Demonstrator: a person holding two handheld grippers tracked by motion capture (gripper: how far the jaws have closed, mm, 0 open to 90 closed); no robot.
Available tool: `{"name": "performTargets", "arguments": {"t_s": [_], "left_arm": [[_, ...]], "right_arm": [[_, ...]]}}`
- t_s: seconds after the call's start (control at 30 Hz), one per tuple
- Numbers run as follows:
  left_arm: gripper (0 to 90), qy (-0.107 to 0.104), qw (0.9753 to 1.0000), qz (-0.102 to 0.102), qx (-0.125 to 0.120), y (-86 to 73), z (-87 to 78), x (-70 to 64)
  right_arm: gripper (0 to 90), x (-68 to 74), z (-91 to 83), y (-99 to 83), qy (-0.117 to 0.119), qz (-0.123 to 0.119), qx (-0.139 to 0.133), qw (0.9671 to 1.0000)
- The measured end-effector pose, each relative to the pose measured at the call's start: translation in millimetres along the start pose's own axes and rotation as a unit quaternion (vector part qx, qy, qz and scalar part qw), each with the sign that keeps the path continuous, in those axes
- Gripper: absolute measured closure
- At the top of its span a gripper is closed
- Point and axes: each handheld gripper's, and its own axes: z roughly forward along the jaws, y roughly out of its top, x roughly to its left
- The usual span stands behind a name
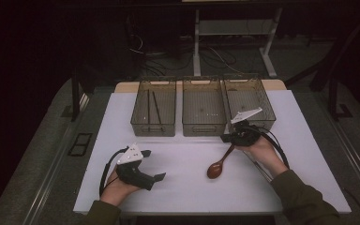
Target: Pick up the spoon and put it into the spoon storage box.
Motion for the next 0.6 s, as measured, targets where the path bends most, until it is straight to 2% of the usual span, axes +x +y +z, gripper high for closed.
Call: {"name": "performTargets", "arguments": {"t_s": [0.3,0.6], "left_arm": [[0.0,0.002,1.0000,0.001,0.001,-1.7,-0.8,2.3],[0.0,0.004,1.0000,-0.001,0.005,-3.1,-0.4,3.2]], "right_arm": [[88.9,-11.0,8.9,-11.6,-0.007,0.010,0.017,0.9998],[88.9,-15.5,8.9,-16.0,-0.015,0.017,0.026,0.9994]]}}
